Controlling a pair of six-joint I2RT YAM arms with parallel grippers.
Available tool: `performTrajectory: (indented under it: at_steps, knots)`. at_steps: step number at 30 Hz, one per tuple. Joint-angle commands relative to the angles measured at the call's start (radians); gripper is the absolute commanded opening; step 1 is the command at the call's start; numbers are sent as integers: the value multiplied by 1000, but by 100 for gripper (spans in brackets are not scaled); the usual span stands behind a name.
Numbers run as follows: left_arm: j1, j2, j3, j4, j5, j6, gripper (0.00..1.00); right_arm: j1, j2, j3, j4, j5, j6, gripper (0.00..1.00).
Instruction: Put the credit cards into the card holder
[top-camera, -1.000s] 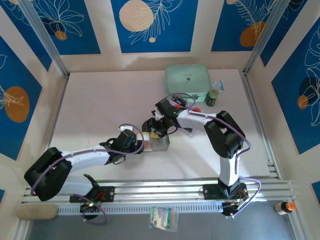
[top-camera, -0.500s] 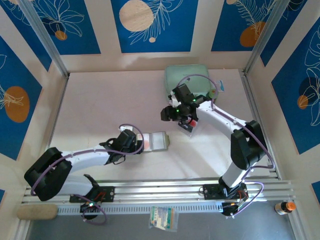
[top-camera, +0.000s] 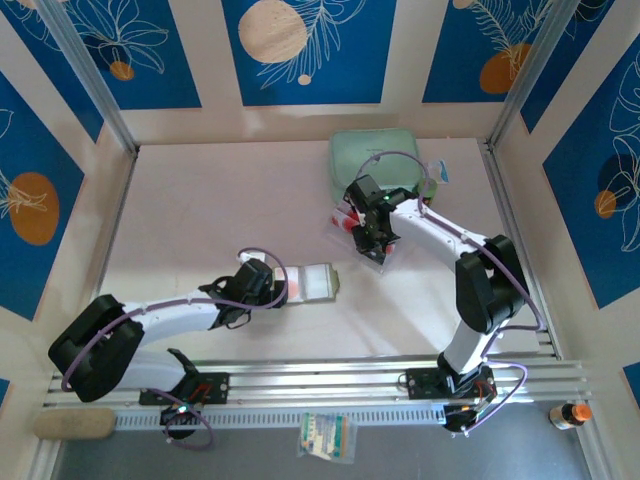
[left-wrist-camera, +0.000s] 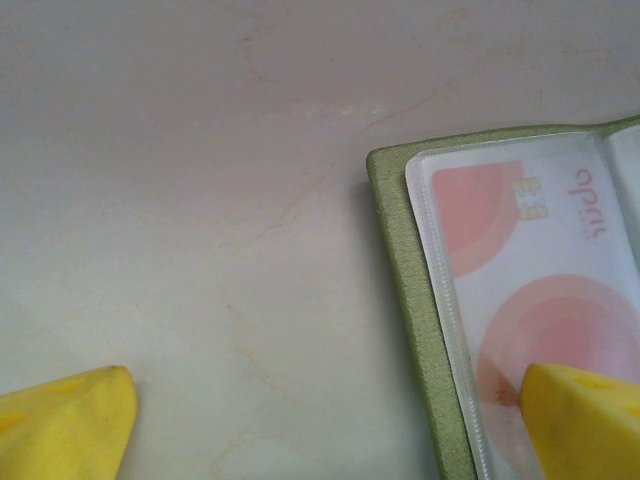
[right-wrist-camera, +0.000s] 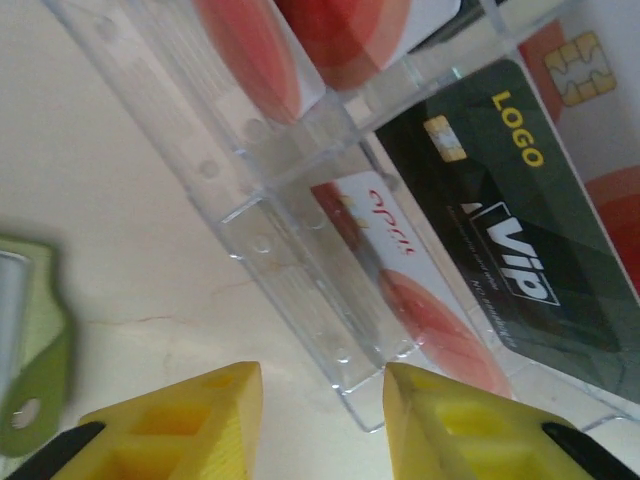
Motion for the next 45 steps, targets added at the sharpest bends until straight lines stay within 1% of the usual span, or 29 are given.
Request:
performTrajectory:
  at_steps: [1,3,13,18,21,27,30,31,36,41,45]
  knots:
    - [13,-8,-3,-13,-10,11,98,9,32,36,-33,84,-39,34]
    - [12,-7,-2,-13,-9,10,98,16,50,44,-34,100,-46,32]
    - [12,-8,-1,-12,-9,12,98,41,116,52,-26,145,-68,29]
    - [12,-7,1,-11,-10,11,98,52,130,46,-19,138,-75,24]
    - [12,-6,1,-11,-9,10,97,56,130,39,-13,134,-80,18]
    - [12,-8,1,-12,-10,11,97,61,93,21,3,116,-118,13]
    - [12,-8,3,-14,-9,13,97,66,68,19,14,97,-149,9]
    - [12,-8,3,-14,-9,13,97,69,60,19,16,98,-158,9]
    - [12,-12,-1,-17,-10,11,97,94,25,40,10,112,-188,0]
    - [12,-20,-2,-25,-13,10,97,127,-18,88,-17,115,-177,0]
    - [12,-22,-1,-36,-18,10,97,151,-57,112,-11,42,-106,0]
